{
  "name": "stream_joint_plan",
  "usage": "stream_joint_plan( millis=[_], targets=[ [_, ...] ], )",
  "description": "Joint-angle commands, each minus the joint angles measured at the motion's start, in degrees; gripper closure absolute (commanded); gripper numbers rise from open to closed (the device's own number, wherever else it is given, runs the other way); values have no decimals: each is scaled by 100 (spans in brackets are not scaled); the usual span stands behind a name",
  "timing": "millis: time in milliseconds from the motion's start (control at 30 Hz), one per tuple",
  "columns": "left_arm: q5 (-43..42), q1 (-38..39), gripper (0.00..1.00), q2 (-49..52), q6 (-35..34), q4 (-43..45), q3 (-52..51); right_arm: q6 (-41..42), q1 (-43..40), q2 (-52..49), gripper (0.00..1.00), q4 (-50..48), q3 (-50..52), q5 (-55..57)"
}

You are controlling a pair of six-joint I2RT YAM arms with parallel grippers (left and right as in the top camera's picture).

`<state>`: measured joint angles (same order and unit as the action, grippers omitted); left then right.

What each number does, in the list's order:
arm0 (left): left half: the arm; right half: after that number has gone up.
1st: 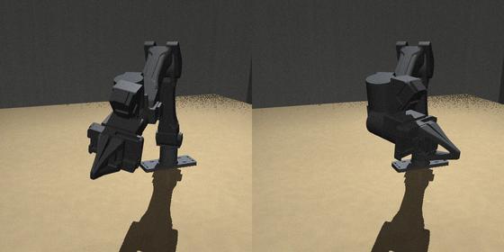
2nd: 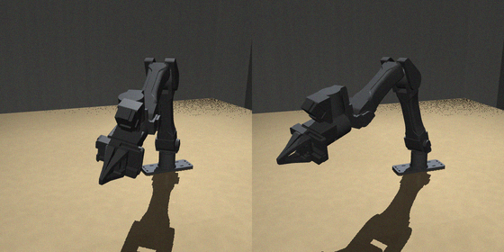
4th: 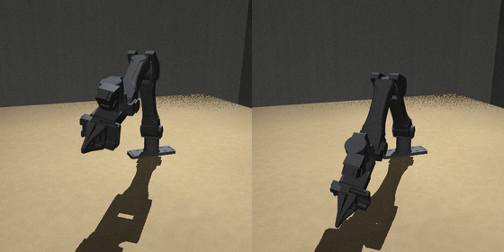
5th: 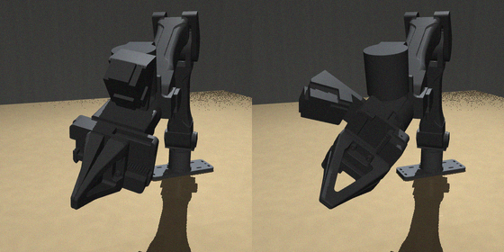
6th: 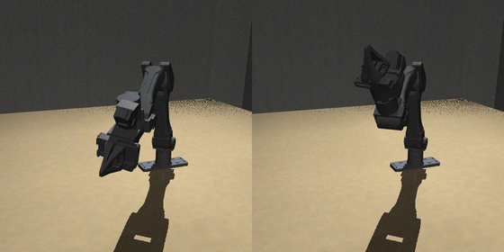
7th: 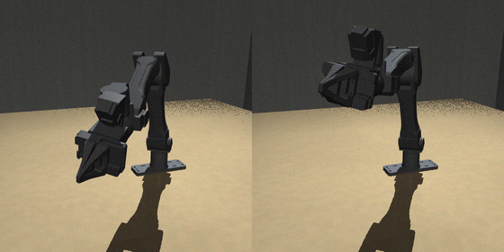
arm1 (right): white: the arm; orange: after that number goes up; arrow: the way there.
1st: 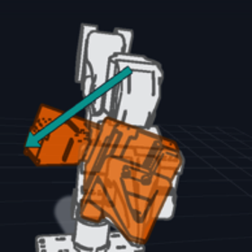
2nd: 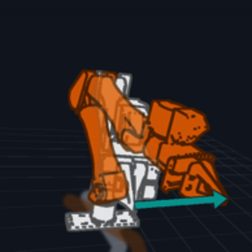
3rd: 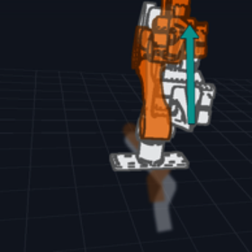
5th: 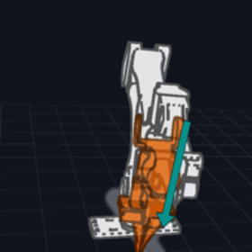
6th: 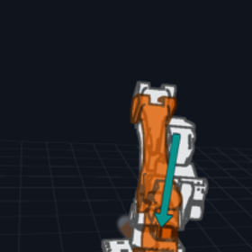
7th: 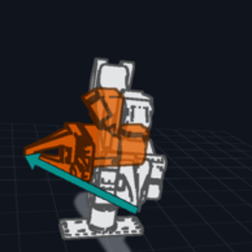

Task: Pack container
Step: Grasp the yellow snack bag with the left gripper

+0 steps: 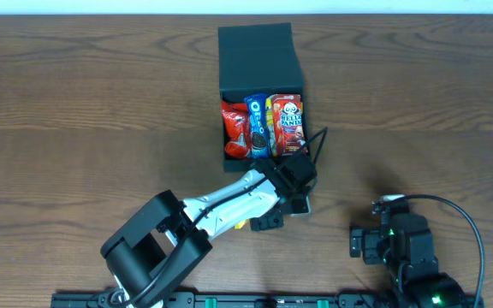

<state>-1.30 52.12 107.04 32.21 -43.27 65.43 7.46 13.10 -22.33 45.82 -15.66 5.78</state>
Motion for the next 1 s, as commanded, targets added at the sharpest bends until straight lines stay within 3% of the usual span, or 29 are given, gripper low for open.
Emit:
stream_joint_plan(
  millis=[0,400,967],
  targets=[
    [22,-35,57,70,35,-13,-44,83,-28,31,1,7,7,-2],
    [20,-35,77,70,-55,26,-44,83,-28,31,1,7,7,-2],
    [22,-22,82,-105,-570,20,125,83,-28,31,1,7,7,0]
  ],
)
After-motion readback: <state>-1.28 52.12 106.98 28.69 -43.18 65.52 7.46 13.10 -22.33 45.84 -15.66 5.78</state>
